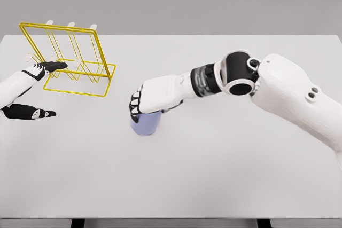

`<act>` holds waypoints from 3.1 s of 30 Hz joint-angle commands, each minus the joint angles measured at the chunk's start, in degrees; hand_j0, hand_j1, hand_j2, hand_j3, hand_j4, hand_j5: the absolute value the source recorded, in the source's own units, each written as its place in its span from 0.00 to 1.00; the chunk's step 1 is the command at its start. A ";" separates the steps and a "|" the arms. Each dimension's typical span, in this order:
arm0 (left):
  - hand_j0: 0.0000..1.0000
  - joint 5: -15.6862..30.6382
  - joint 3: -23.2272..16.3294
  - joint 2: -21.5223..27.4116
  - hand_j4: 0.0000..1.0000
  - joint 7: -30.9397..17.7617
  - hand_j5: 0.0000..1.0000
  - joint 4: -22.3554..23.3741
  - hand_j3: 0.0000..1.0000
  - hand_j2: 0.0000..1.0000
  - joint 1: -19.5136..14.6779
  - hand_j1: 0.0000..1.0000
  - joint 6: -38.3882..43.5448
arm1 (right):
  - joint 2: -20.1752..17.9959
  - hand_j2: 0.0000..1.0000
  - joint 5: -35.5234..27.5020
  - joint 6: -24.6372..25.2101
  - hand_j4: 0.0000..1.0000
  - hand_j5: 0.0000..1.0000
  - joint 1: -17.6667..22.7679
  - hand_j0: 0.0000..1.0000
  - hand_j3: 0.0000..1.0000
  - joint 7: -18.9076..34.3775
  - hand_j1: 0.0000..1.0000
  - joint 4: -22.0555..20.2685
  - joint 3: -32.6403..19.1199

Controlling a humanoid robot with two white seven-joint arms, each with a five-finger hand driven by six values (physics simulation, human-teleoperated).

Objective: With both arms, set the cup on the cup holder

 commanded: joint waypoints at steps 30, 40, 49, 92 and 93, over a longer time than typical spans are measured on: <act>1.00 0.34 0.00 0.06 1.00 0.03 1.00 -0.06 1.00 1.00 0.00 1.00 0.09 | 0.51 1.00 2.30 0.17 1.00 1.00 -0.35 1.00 1.00 -0.01 1.00 -1.57 -0.02; 1.00 0.52 0.00 -0.03 1.00 0.03 1.00 -0.23 1.00 1.00 0.00 1.00 0.09 | -5.99 1.00 -0.68 0.17 1.00 1.00 0.79 1.00 1.00 -0.01 1.00 -12.39 -19.61; 1.00 -3.61 4.22 -0.11 1.00 -2.43 1.00 -0.15 1.00 1.00 0.00 1.00 0.09 | -6.97 1.00 -5.43 0.17 1.00 1.00 33.92 1.00 1.00 -0.01 1.00 -11.51 -62.78; 1.00 1.31 -75.41 -0.91 1.00 -14.30 1.00 -4.10 1.00 1.00 -73.12 1.00 2.05 | -5.03 1.00 -5.61 0.17 1.00 1.00 43.42 1.00 1.00 -0.01 1.00 -6.05 -71.47; 1.00 1.22 -75.50 -0.73 1.00 -14.30 1.00 -4.10 1.00 1.00 -73.21 1.00 2.05 | -5.03 1.00 -5.61 0.17 1.00 1.00 44.56 1.00 1.00 -0.01 1.00 -6.58 -72.18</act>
